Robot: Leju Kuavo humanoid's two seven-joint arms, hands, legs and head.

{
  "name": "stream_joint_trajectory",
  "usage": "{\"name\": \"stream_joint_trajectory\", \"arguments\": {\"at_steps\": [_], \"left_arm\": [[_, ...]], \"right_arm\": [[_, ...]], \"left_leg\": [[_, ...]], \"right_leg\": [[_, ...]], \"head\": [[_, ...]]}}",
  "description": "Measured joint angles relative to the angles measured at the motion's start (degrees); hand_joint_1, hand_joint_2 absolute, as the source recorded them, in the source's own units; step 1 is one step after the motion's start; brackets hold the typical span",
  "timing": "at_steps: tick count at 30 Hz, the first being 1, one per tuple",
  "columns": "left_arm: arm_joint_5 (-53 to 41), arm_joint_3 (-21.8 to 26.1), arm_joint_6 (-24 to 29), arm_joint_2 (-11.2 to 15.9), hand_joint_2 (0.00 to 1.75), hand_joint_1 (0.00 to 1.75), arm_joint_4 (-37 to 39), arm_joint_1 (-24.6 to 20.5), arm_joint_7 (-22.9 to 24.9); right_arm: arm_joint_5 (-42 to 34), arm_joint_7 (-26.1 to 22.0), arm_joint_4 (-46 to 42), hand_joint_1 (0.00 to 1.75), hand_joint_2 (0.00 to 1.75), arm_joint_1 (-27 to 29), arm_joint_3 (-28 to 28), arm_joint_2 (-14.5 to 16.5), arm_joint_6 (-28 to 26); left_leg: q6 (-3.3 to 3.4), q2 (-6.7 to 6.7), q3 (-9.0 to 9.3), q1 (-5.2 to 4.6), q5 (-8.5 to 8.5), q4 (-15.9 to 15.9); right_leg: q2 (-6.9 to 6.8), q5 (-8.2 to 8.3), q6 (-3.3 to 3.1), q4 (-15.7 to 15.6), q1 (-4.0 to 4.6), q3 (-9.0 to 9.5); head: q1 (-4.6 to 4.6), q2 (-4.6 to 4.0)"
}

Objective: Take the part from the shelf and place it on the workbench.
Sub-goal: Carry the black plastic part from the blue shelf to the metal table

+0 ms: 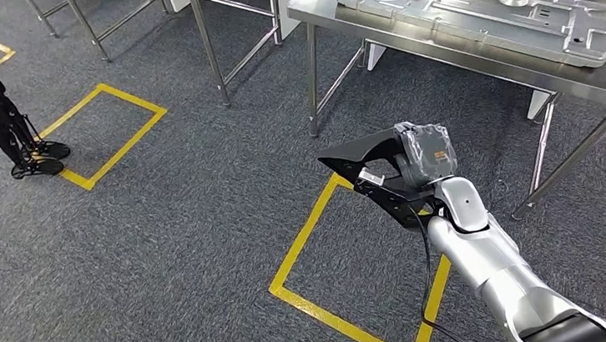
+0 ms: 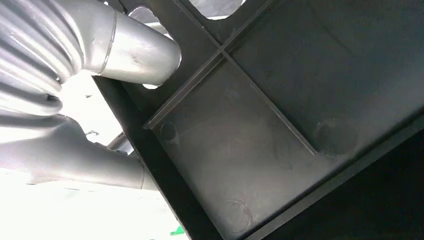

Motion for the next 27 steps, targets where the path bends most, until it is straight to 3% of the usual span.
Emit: {"name": "stream_joint_trajectory", "arguments": {"at_steps": [1, 3, 5, 7, 9, 10, 11, 13, 15, 16, 18, 20, 22, 24, 25, 26, 27], "left_arm": [[0.06, 0.01, -0.51, 0.02, 1.75, 0.00, 0.00, -0.02, -0.13], [0.14, 0.02, -1.36, -0.02, 1.75, 0.00, 0.00, -0.16, -0.37], [0.22, 0.04, -1.89, -0.13, 1.75, 0.00, 0.00, -0.41, -0.64], [0.31, 0.04, -2.22, -0.24, 1.75, 0.00, 0.00, -0.45, -0.82], [0.44, 0.05, -2.69, -0.27, 1.75, 0.00, 0.00, -0.33, -0.83], [0.53, 0.06, -3.05, -0.28, 1.75, 0.00, 0.00, -0.31, -0.84], [0.66, 0.07, -3.43, -0.30, 1.75, 0.00, 0.00, -0.33, -0.86], [0.84, 0.07, -3.92, -0.34, 1.75, 0.00, 0.00, -0.42, -0.98], [0.93, 0.07, -4.10, -0.36, 1.75, 0.00, 0.00, -0.48, -1.18], [0.94, 0.07, -4.16, -0.36, 1.75, 0.00, 0.00, -0.51, -1.27], [0.94, 0.08, -4.25, -0.36, 1.75, 0.00, 0.00, -0.57, -1.42], [0.92, 0.09, -4.27, -0.36, 1.75, 0.00, 0.00, -0.65, -1.54], [0.92, 0.09, -4.30, -0.36, 1.75, 0.00, 0.00, -0.59, -1.62], [0.93, 0.09, -4.35, -0.36, 1.75, 0.00, 0.00, -0.40, -1.62], [0.93, 0.10, -4.38, -0.36, 1.75, 0.00, 0.00, -0.33, -1.61], [0.93, 0.10, -4.39, -0.36, 1.75, 0.00, 0.00, -0.31, -1.62], [0.95, 0.11, -4.44, -0.36, 1.75, 0.00, 0.00, -0.32, -1.63]], "right_arm": [[0.36, 0.25, -0.10, 1.75, 1.75, -0.29, -0.04, -0.20, 0.28], [0.83, 0.52, -0.51, 1.75, 1.75, -0.67, -0.19, -0.92, 0.66], [0.94, 0.66, -1.09, 1.75, 1.75, -1.08, -0.42, -1.76, 0.93], [0.92, 0.90, -1.71, 1.75, 1.75, -1.58, -0.57, -2.27, 1.40], [0.86, 1.08, -2.22, 1.75, 1.75, -1.63, -0.58, -2.46, 2.02], [0.82, 1.13, -2.39, 1.75, 1.75, -1.53, -0.58, -2.56, 2.30], [0.79, 1.17, -2.52, 1.75, 1.75, -1.46, -0.60, -2.66, 2.49], [0.75, 1.24, -3.03, 1.75, 1.75, -1.47, -0.72, -2.89, 2.64], [0.71, 1.26, -3.52, 1.75, 1.75, -1.53, -0.87, -3.04, 2.60], [0.65, 1.27, -3.64, 1.75, 1.75, -1.49, -0.94, -3.12, 2.56], [0.51, 1.27, -3.83, 1.75, 1.75, -1.23, -1.06, -3.35, 2.49], [0.36, 1.28, -4.16, 1.75, 1.75, -0.91, -1.20, -3.54, 2.35], [0.23, 1.29, -4.44, 1.75, 1.75, -0.63, -1.26, -3.57, 2.23], [0.10, 1.29, -4.51, 1.75, 1.75, -0.09, -1.26, -3.54, 2.23], [0.04, 1.28, -4.55, 1.75, 1.75, 0.28, -1.26, -3.53, 2.22], [-0.01, 1.28, -4.60, 1.75, 1.75, 0.58, -1.26, -3.51, 2.22], [-0.03, 1.29, -4.69, 1.75, 1.75, 0.79, -1.26, -3.50, 2.20]], "left_leg": [[0.16, -0.44, 0.34, -0.05, -0.03, -0.75], [0.65, 0.76, 0.57, -0.16, 0.20, -1.21], [1.39, 2.09, 0.90, -0.04, 0.59, -1.95], [1.82, 3.55, 1.05, -0.14, 0.72, -2.30], [1.88, 5.22, 1.05, -0.24, 0.59, -2.25], [1.86, 6.04, 1.08, -0.24, 0.48, -2.22], [1.80, 6.77, 1.15, -0.24, 0.37, -2.19], [1.51, 8.19, 1.48, -0.31, 0.02, -2.08], [0.99, 9.34, 1.77, -0.57, -0.36, -1.94], [0.72, 9.83, 1.87, -0.68, -0.50, -1.93], [0.11, 10.85, 2.23, -0.75, -0.76, -2.05], [-0.51, 9.38, 1.96, -0.58, -2.01, -0.66], [-0.97, 6.37, -0.70, -0.34, -5.47, 5.48], [-1.08, 5.18, -4.64, -0.30, -8.66, 13.53], [-1.05, 5.04, -5.81, -0.30, -8.81, 15.52], [-0.95, 4.97, -6.10, -0.31, -7.96, 15.51], [-0.76, 4.69, -5.14, -0.30, -5.91, 12.81]], "right_leg": [[0.66, 0.10, 0.44, -0.02, -0.18, -0.21], [1.34, 0.27, 1.26, -0.16, -0.51, -0.46], [-1.53, -1.01, 1.80, 1.62, -0.28, -1.32], [-5.49, -4.47, 2.18, 7.96, -0.06, -4.30], [-6.65, -7.04, 2.53, 14.85, -0.16, -7.66], [-6.79, -6.82, 2.63, 15.77, -0.23, -8.10], [-6.97, -5.68, 2.68, 14.56, -0.28, -7.44], [-8.96, -1.96, 2.36, 6.11, -0.11, -2.89], [-10.72, 0.04, 1.65, -0.21, 0.41, 0.47], [-10.67, -0.08, 1.29, -0.73, 0.64, 0.63], [-9.23, 0.09, 0.64, -0.82, 0.68, 0.53], [-8.04, 0.29, 0.03, -1.15, 0.32, 0.75], [-6.87, 0.40, -0.47, -1.35, 0.07, 0.93], [-5.54, 0.36, -0.69, -1.28, 0.15, 0.91], [-4.80, 0.34, -0.72, -1.22, 0.21, 0.92], [-4.08, 0.33, -0.72, -1.15, 0.24, 0.92], [-3.28, 0.29, -0.68, -1.05, 0.25, 0.94]], "head": [[-0.01, 0.00], [-0.01, 0.00], [0.01, 0.00], [0.01, 0.00], [0.01, 0.00], [0.02, 0.00], [0.02, 0.00], [0.02, 0.00], [0.01, 0.00], [0.01, 0.00], [0.01, 0.00], [-0.01, 0.00], [-0.01, 0.00], [0.00, 0.00], [0.00, 0.00], [0.00, 0.00], [0.00, 0.00]]}}
